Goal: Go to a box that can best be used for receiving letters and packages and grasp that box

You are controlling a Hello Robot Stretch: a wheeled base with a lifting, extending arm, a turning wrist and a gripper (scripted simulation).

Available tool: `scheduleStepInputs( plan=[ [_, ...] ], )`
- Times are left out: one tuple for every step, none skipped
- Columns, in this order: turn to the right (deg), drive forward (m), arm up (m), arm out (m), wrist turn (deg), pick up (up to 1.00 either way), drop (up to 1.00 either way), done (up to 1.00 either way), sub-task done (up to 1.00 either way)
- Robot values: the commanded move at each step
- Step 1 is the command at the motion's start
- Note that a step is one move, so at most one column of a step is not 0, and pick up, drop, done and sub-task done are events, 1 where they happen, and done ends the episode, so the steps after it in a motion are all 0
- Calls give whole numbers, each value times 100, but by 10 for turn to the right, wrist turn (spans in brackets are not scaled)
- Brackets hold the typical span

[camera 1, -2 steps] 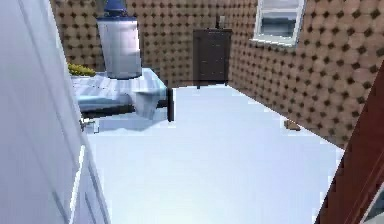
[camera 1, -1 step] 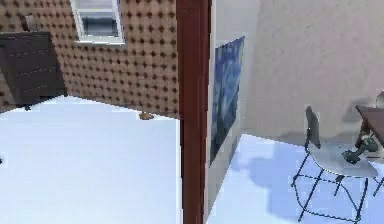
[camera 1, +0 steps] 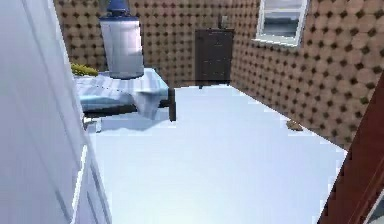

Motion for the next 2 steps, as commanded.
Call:
scheduleStepInputs(
  plan=[
    [450, 0, 0, 0, 0, 0, 0, 0, 0],
    [360, 0, 0, 0, 0, 0, 0, 0, 0]
  ],
)
